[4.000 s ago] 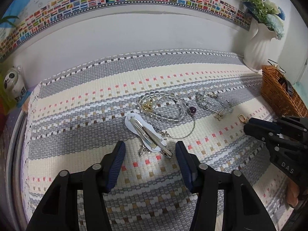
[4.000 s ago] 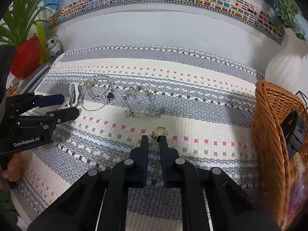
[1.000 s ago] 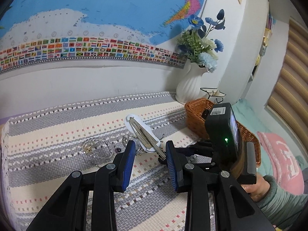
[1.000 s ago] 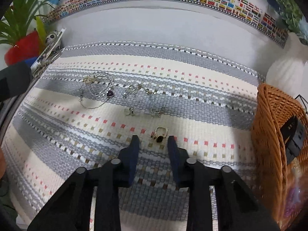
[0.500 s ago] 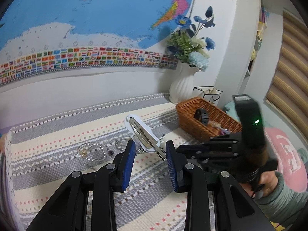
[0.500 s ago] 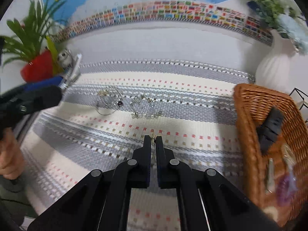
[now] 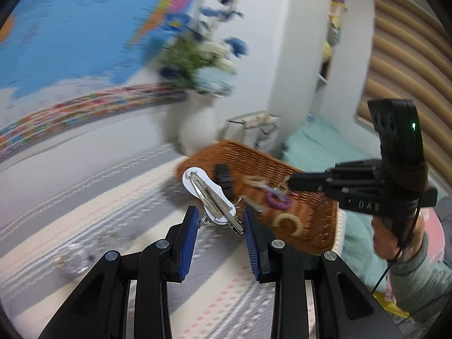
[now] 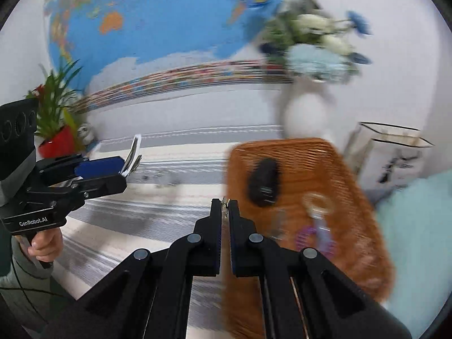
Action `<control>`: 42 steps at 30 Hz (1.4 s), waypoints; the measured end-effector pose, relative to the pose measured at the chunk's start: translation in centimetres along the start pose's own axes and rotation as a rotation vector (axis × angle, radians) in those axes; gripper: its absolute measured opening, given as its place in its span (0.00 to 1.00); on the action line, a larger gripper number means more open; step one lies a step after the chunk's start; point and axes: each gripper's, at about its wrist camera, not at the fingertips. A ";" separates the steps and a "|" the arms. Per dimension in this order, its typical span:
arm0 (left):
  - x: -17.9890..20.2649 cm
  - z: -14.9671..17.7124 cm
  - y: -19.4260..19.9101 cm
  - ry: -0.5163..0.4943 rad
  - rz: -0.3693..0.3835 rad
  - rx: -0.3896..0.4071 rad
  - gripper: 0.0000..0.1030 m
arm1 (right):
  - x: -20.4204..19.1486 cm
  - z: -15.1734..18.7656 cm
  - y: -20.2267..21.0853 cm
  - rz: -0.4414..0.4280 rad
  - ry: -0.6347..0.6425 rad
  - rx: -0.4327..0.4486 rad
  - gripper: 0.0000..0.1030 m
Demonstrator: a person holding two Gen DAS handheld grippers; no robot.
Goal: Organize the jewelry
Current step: 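Carry the clip and ring into the wicker basket and open both tools, then move both tools back over the silver chain keychains on the tablecloth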
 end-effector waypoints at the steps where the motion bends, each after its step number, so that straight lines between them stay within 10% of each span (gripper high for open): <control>1: 0.8 -0.4 -1.0 -0.010 0.020 -0.016 0.32 | 1.3 0.3 0.4 0.023 -0.011 -0.011 0.05; 24: 9.3 -0.5 -15.7 -0.043 0.254 -0.329 0.32 | 11.2 5.1 -1.8 0.050 -0.180 -0.211 0.05; 30: 9.4 -0.2 -13.9 -0.048 0.259 -0.318 0.56 | 10.8 4.9 -0.9 0.040 -0.193 -0.177 0.09; 37: 6.3 0.0 -7.6 0.000 0.178 -0.204 0.57 | 8.5 4.3 1.8 -0.021 -0.194 -0.059 0.45; 42: 2.6 1.3 -1.3 0.040 0.054 -0.097 0.57 | 5.4 3.3 2.7 -0.064 -0.165 -0.015 0.45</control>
Point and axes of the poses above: each gripper's, at about its wrist camera, not at the fingertips, and y roughly against the way its jaws point, x to its right, z to its underside, and after that the axes turned 1 degree about -x, right-handed
